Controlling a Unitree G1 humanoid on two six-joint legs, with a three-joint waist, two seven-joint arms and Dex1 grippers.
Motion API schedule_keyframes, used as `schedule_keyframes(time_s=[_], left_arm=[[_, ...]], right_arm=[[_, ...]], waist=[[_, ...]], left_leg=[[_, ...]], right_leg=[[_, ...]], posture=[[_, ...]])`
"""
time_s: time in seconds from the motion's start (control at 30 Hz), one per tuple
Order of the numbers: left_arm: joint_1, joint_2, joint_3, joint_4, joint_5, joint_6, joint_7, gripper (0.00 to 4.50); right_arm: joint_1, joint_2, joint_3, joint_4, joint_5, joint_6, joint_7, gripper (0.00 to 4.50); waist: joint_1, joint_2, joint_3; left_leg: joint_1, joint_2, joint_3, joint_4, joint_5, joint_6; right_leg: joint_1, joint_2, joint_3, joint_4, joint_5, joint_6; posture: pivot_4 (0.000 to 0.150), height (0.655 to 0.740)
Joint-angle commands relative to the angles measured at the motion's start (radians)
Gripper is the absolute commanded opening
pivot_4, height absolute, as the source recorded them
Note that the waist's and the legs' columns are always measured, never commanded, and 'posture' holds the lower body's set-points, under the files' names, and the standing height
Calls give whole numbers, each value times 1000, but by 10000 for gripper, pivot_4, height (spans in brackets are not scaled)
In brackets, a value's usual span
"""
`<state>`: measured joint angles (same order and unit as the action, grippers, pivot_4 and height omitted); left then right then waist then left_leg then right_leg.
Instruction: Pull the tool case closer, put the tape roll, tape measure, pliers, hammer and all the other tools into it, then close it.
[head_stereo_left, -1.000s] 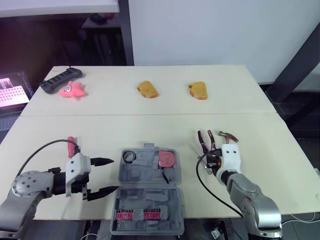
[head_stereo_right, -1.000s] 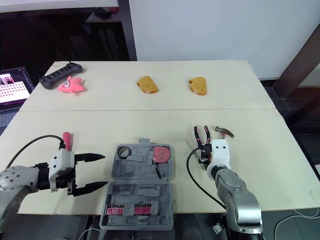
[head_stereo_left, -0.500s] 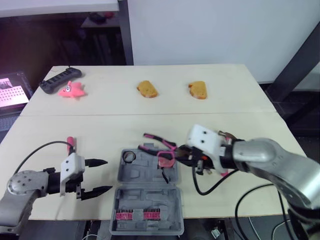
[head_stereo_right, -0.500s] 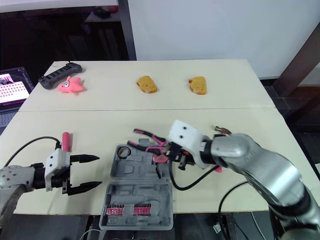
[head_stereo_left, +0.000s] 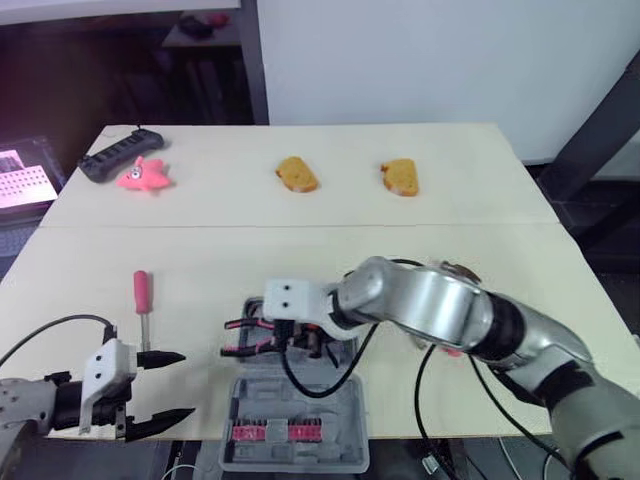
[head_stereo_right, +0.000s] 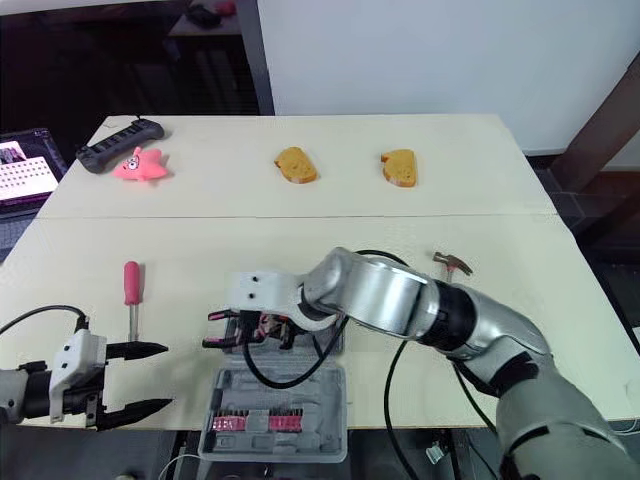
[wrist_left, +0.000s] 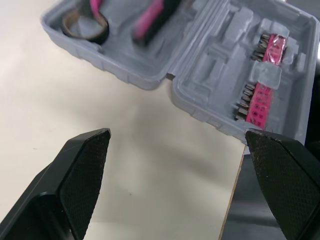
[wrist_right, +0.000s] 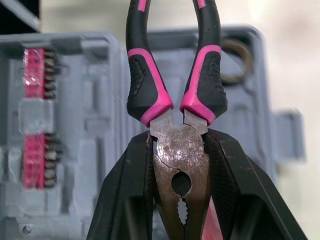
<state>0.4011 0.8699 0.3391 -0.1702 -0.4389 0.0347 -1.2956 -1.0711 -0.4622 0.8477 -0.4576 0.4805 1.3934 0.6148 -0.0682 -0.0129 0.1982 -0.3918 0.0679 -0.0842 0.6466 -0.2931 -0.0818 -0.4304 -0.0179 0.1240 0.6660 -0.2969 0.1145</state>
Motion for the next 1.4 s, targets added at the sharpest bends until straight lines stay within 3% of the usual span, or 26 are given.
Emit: schedule_keyframes(time_s=[0.03,0.73,1.4], left_arm=[[20,6,37,-39,-18,1,1,45000],[-19,2,21,-84,-25,59,38,45000],[0,-7,37,-121,-29,92,66,45000]], right_arm=[[-45,7,39,5,-5,38,23,9837],[-19,21,93,112,-44,74,5,9837],[72,103,108,265,-141,-88,12,9837]], waist=[[-2,0,0],[-7,0,0],[-37,-1,-1]], left_leg=[[0,0,0,0,0,0],[0,0,-1,1,0,0],[1,0,-2,0,0,0]], right_leg=[[0,0,0,0,0,0],[0,1,0,1,1,0],[0,1,0,3,1,0]], posture=[[1500,7400],[1500,7400],[1500,7400]])
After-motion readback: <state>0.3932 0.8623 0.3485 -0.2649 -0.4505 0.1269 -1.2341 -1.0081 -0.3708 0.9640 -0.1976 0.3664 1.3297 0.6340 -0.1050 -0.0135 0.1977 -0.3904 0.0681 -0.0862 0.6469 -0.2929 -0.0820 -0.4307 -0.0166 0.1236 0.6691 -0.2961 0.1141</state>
